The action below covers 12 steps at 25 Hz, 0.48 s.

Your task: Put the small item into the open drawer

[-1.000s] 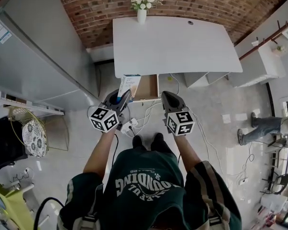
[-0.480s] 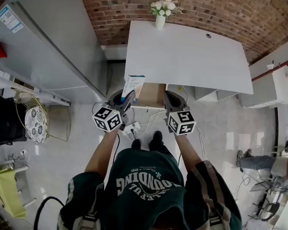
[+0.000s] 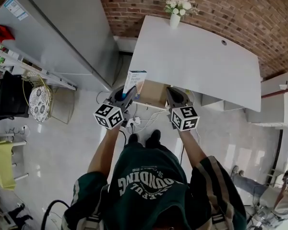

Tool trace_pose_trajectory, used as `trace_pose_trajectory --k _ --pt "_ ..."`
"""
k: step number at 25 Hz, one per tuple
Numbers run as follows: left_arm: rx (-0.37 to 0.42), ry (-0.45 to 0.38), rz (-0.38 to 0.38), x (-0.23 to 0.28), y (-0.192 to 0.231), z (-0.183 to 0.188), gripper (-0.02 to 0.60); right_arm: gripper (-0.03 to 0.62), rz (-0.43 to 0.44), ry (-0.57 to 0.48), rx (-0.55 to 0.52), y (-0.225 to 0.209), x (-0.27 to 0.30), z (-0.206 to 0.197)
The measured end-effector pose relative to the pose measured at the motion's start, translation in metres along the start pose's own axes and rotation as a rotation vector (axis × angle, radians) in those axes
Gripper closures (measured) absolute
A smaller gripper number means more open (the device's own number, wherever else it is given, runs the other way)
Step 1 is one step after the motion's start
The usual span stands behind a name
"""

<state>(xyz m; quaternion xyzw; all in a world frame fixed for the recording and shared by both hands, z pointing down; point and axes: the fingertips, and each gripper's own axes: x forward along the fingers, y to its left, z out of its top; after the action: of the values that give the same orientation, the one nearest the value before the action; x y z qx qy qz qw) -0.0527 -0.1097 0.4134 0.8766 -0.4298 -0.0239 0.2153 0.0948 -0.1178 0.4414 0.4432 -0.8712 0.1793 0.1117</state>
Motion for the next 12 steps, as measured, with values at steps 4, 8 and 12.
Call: trace_pose_trajectory --k 4,8,12 --pt "-0.001 -0.010 0.032 0.000 -0.006 -0.001 0.495 0.569 0.030 0.005 -0.003 -0.008 0.000 -0.002" --pt "-0.005 -0.007 0.047 0.001 -0.005 -0.005 0.495 0.569 0.043 0.007 0.001 -0.011 0.001 -0.004" --pt "-0.015 -0.006 0.049 0.006 -0.005 -0.006 0.495 0.569 0.049 0.006 0.003 -0.013 0.001 -0.002"
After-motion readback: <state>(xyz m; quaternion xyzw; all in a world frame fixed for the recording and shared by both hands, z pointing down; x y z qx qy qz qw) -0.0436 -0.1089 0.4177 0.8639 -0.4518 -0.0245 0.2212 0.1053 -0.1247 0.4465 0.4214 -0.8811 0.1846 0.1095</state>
